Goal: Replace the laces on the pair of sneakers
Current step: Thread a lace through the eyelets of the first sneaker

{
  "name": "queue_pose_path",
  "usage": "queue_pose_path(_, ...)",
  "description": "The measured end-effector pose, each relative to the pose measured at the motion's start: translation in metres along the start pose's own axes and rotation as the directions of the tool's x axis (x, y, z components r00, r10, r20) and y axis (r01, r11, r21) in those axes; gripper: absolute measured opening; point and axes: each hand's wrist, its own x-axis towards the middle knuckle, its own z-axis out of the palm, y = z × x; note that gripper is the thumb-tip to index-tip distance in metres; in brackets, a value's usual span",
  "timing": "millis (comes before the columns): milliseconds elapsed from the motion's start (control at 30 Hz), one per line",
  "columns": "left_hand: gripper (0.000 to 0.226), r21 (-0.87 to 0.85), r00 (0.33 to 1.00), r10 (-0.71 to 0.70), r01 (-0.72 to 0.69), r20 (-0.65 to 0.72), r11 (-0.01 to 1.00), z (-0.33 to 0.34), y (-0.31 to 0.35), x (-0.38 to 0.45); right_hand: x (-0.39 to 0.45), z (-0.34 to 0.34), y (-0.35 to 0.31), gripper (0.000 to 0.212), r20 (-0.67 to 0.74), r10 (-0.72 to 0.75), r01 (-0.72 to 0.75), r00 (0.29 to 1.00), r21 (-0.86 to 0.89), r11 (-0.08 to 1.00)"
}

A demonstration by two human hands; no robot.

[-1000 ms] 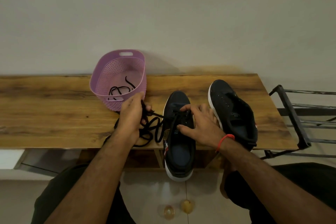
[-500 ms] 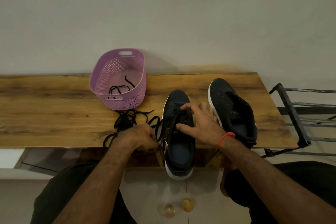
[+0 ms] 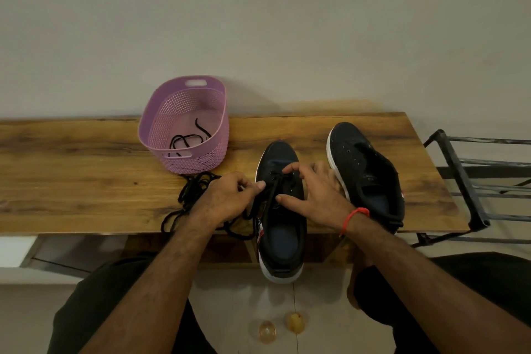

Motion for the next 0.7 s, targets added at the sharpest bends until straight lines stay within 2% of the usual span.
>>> queue_pose_path(100,0.017,-0.015,0.995,0.057,-0.056,0.083,0.998,-0.002,0.000,-0.003,0.001,0.001,0.001,0.059,0.001,0.002,-0.002,1.000,0.000,1.000)
queue_pose_path(200,0.005,0.047,0.985,0.112,-0.119,0.131,0.992,-0.002,-0.001,-0.004,0.001,0.002,0.000,0.061,-0.015,-0.002,0.002,1.000,-0.010,1.000)
queue_pose_path(333,0.009,0.170,0.993,0.084,-0.096,0.080,0.981,-0.002,-0.003,-0.003,0.001,0.002,0.000,0.066,-0.012,-0.002,0.002,1.000,-0.006,1.000)
queue_pose_path(467,0.007,0.111,0.989,0.118,-0.128,0.088,0.986,-0.002,-0.002,-0.004,0.002,0.003,0.000,0.069,-0.013,-0.003,0.003,1.000,-0.020,1.000)
queue_pose_path(600,0.006,0.160,0.985,0.161,-0.168,0.056,0.973,0.005,0.004,-0.007,0.002,0.003,0.000,0.069,-0.017,-0.006,0.006,1.000,-0.017,1.000)
queue_pose_path(700,0.011,0.233,0.999,0.048,-0.048,0.004,0.971,-0.007,0.000,-0.007,0.002,0.003,0.001,0.069,-0.005,0.002,-0.002,1.000,-0.011,1.000)
